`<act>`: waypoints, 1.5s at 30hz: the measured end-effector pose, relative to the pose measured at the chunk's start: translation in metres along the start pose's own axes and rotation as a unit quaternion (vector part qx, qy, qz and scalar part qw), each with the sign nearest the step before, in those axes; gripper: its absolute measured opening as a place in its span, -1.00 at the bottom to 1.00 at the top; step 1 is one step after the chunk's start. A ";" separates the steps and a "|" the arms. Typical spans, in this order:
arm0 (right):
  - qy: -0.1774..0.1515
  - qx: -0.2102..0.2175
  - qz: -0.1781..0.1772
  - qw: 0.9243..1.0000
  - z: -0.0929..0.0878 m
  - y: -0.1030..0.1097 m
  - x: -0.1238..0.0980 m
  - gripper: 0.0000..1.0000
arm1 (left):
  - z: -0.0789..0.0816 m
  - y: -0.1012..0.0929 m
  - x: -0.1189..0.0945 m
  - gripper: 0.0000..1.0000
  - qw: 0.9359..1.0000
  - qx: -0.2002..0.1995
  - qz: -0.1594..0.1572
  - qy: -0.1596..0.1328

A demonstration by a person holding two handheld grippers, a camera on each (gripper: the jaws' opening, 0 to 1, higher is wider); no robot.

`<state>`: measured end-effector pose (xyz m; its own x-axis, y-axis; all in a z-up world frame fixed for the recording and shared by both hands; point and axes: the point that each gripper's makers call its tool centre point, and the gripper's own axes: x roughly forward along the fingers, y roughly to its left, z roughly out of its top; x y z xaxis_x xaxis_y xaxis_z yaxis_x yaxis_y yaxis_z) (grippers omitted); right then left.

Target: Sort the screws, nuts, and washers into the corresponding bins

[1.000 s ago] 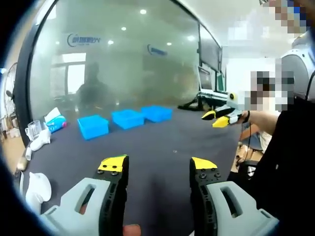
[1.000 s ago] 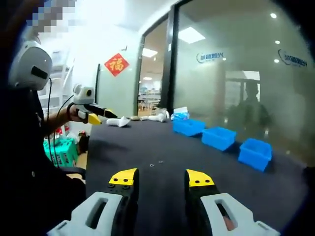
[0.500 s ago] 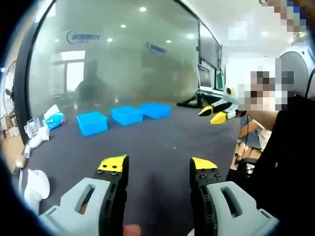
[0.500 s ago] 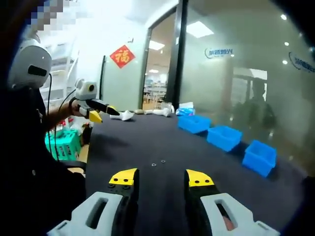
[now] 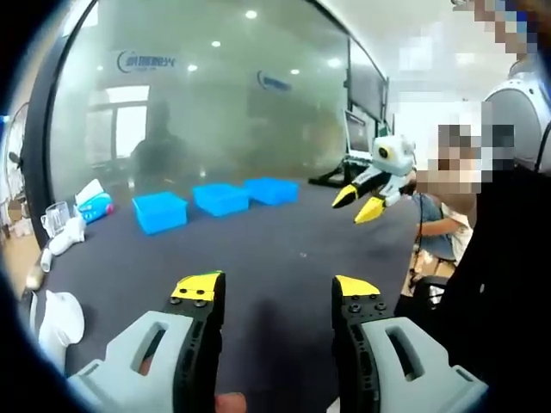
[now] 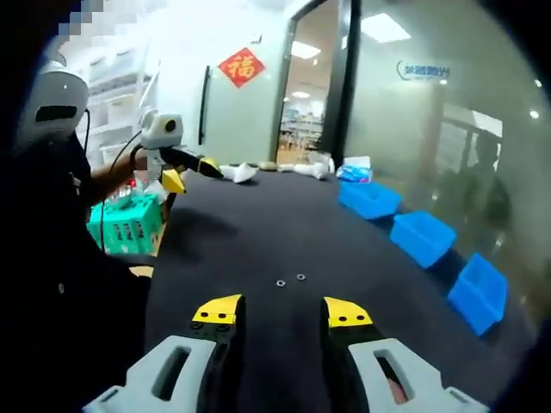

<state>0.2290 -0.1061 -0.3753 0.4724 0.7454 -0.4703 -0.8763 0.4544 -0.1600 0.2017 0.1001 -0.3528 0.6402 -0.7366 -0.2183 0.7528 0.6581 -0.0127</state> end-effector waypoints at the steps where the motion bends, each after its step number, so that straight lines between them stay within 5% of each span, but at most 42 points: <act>1: 0.008 -0.001 0.007 1.000 0.000 0.001 0.003 -0.38 | 0.000 0.000 0.000 -0.04 1.000 0.000 0.000 0.000; 27: 0.127 -0.039 0.095 0.987 -0.008 0.012 0.079 -0.49 | -0.009 0.003 0.003 -0.04 1.000 -0.010 -0.002 0.005; 45: 0.156 -0.015 0.099 0.983 -0.022 0.006 0.092 -0.75 | -0.009 0.006 -0.001 -0.04 1.000 -0.013 0.006 0.003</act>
<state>0.2652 -0.0459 -0.4385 0.2449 0.6302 -0.7368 -0.9525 0.2982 -0.0615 0.2038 0.1062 -0.3610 0.6486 -0.7273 -0.2245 0.7405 0.6711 -0.0348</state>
